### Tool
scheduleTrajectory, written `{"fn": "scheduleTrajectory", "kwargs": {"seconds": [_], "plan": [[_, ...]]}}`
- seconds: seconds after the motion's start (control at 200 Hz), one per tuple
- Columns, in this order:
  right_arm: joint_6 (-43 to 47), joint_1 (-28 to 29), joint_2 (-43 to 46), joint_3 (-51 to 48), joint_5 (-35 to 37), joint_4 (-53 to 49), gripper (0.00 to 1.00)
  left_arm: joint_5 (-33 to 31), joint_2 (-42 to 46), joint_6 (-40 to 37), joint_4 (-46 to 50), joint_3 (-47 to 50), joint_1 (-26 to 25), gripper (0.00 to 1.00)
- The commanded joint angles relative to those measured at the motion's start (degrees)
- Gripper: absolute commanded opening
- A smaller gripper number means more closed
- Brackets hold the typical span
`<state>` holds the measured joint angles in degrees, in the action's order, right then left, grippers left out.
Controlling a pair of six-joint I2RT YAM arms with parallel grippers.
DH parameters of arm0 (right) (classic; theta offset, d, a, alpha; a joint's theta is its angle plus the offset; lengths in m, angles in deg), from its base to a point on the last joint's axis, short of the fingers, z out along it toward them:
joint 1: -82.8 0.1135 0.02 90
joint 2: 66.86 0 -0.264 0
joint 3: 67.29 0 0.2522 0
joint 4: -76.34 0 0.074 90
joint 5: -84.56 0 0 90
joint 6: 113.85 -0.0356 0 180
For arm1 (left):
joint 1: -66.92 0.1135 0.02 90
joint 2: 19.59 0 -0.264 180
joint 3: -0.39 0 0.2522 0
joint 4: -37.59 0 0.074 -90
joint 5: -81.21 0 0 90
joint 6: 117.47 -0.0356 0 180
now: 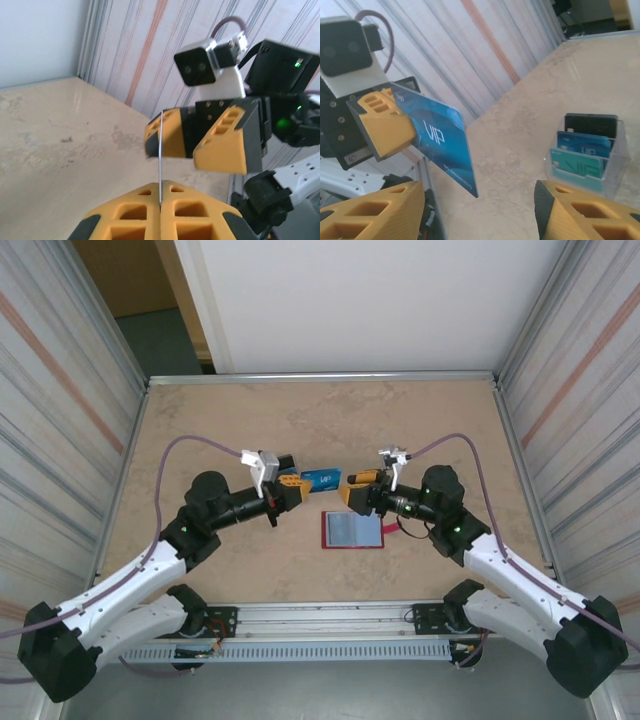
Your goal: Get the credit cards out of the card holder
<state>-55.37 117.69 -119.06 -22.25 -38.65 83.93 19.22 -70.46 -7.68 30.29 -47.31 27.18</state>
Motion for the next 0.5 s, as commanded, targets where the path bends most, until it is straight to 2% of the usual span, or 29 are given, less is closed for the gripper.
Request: {"fn": "scheduleTrajectory", "kwargs": {"seconds": [0.0,0.17,0.246,0.301,0.391,0.496], "plan": [[-0.01,1.44,-1.03,3.11,-2.40,4.73,0.59,2.40,-0.78,4.88,-6.10,1.19,0.20,0.00],[1.34,2.65,-2.14,4.61,-3.77,6.23,0.55,3.98,-2.27,6.39,-8.58,1.37,0.19,0.00],[1.37,2.60,-2.43,5.14,-4.36,6.76,0.50,4.55,-2.63,6.62,-9.29,1.36,0.17,0.00],[1.38,2.60,-2.71,5.43,-4.66,6.94,0.41,4.92,-2.79,6.73,-9.74,1.46,0.20,0.00],[1.38,2.79,-2.77,5.71,-5.35,7.13,0.15,5.04,-2.92,6.58,-9.79,1.38,0.20,0.00],[2.05,2.98,-2.32,5.80,-5.94,6.64,0.06,4.87,-2.91,6.40,-9.38,1.33,0.22,0.00]]}}
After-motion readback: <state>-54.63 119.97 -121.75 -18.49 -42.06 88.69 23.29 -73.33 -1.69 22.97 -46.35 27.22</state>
